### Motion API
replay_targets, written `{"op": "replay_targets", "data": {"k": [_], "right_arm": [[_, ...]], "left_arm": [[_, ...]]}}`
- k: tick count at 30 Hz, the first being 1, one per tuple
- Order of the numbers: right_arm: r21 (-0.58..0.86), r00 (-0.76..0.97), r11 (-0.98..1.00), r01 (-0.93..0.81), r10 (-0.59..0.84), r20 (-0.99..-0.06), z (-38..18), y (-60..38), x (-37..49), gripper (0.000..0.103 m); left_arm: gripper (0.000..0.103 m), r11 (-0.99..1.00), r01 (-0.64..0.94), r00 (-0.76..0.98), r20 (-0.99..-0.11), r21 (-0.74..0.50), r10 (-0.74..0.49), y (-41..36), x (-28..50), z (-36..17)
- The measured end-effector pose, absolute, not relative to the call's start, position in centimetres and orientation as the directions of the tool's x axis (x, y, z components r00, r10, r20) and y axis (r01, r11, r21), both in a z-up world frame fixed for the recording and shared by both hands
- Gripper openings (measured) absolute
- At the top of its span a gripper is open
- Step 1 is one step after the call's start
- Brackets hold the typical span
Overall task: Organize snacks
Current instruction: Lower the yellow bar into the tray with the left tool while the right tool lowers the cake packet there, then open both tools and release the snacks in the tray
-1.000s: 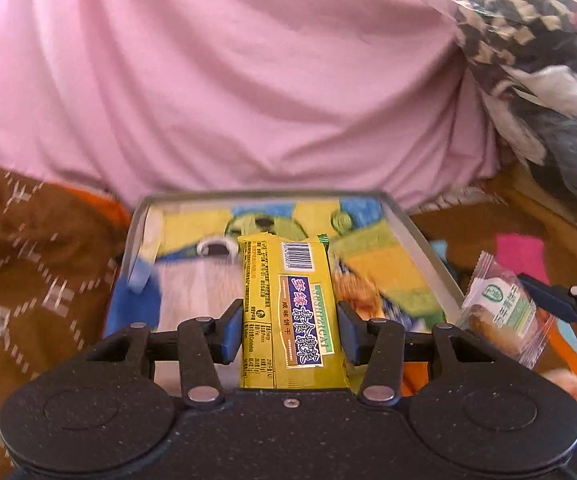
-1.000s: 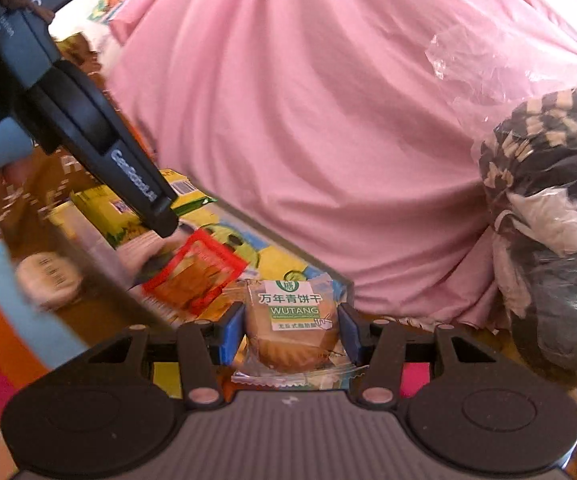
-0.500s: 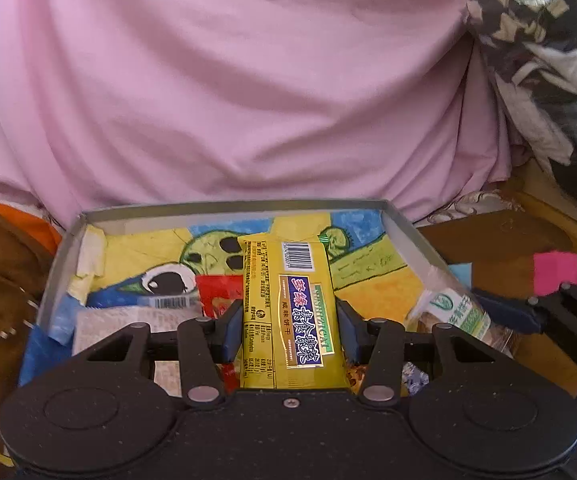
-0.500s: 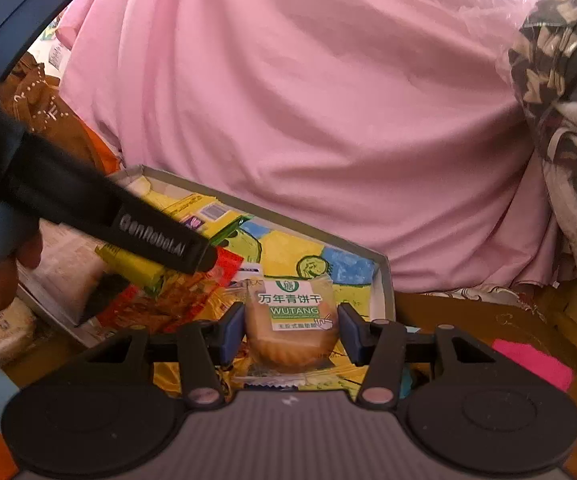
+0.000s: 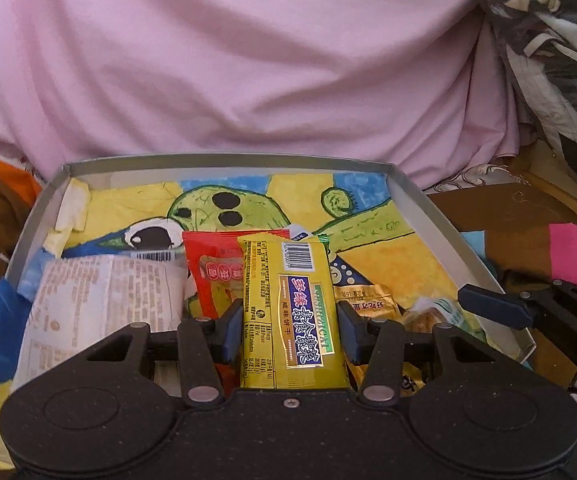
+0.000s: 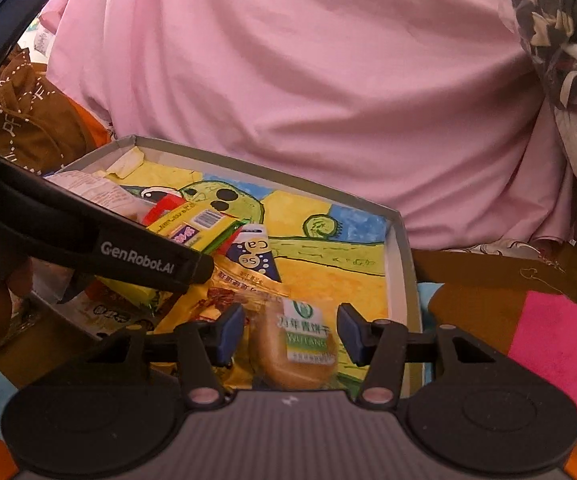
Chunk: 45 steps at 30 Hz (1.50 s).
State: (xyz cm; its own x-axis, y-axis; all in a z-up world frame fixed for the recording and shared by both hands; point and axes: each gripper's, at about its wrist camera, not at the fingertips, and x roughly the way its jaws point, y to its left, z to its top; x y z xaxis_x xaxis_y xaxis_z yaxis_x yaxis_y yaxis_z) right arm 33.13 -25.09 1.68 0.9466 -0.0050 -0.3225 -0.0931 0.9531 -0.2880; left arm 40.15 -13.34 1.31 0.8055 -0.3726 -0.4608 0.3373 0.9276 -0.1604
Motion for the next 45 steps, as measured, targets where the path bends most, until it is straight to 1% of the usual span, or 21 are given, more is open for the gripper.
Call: {"op": "replay_targets", "data": {"k": [2,3,5,7,10,12,14,16,18,20,25,30,36,40,45], "right_arm": [[-0.289,0.945,0.953,-0.096,-0.004,-0.326,1.6,-25.0,33.2,0.059],[-0.289,0.946,0.953,-0.092,-0.006,-0.323,1.7,-25.0,33.1,0.062],[-0.285,0.948,0.955,-0.086,-0.009,-0.319,1.8,-25.1,32.9,0.07],[-0.281,0.951,0.957,-0.074,-0.017,-0.308,2.0,-25.2,32.5,0.082],[-0.286,0.955,0.956,-0.063,-0.025,-0.294,2.3,-25.5,31.9,0.09],[-0.299,0.957,0.953,-0.053,-0.038,-0.289,2.6,-25.7,31.5,0.093],[-0.308,0.959,0.95,-0.041,-0.05,-0.28,3.1,-25.9,30.9,0.096],[-0.306,0.963,0.952,-0.026,-0.058,-0.263,3.7,-26.3,30.2,0.101],[-0.295,0.968,0.956,-0.012,-0.063,-0.243,4.4,-26.6,29.2,0.103],[-0.278,0.971,0.961,-0.003,-0.063,-0.228,5.1,-27.0,28.4,0.103],[-0.226,0.983,0.974,0.001,-0.042,-0.178,6.7,-27.3,26.0,0.103],[-0.205,0.992,0.979,0.009,-0.034,-0.122,8.2,-27.1,23.2,0.103],[-0.212,0.997,0.977,0.012,-0.029,-0.076,9.2,-26.4,19.4,0.103],[-0.199,0.997,0.98,0.01,-0.025,-0.073,8.7,-26.2,17.0,0.103],[-0.201,0.995,0.979,0.013,-0.032,-0.092,7.9,-25.7,14.0,0.103]], "left_arm": [[0.051,0.926,0.34,0.806,-0.455,-0.166,-0.377,-13.3,40.0,1.3],[0.052,0.926,0.338,0.806,-0.455,-0.172,-0.378,-13.3,39.9,1.4],[0.053,0.925,0.331,0.805,-0.456,-0.184,-0.379,-13.2,39.8,1.4],[0.055,0.928,0.32,0.805,-0.462,-0.192,-0.373,-13.1,39.8,1.5],[0.06,0.931,0.299,0.81,-0.461,-0.208,-0.363,-12.9,39.5,1.9],[0.065,0.934,0.286,0.816,-0.457,-0.213,-0.354,-12.7,39.1,2.4],[0.068,0.933,0.286,0.82,-0.447,-0.22,-0.357,-12.4,38.6,3.0],[0.072,0.932,0.286,0.824,-0.438,-0.224,-0.358,-12.1,38.0,3.6],[0.077,0.932,0.285,0.832,-0.426,-0.223,-0.356,-11.7,37.2,4.3],[0.079,0.934,0.282,0.84,-0.413,-0.221,-0.351,-11.2,36.3,4.9],[0.083,0.942,0.263,0.864,-0.385,-0.208,-0.326,-10.1,34.0,6.3],[0.088,0.95,0.242,0.889,-0.347,-0.196,-0.298,-8.9,31.4,8.1],[0.089,0.967,0.229,0.911,-0.326,-0.112,-0.253,-7.6,27.7,8.8],[0.089,0.973,0.196,0.916,-0.331,-0.121,-0.226,-5.8,24.9,8.1],[0.089,0.978,0.175,0.913,-0.353,-0.116,-0.205,-4.4,21.3,6.7]]}}
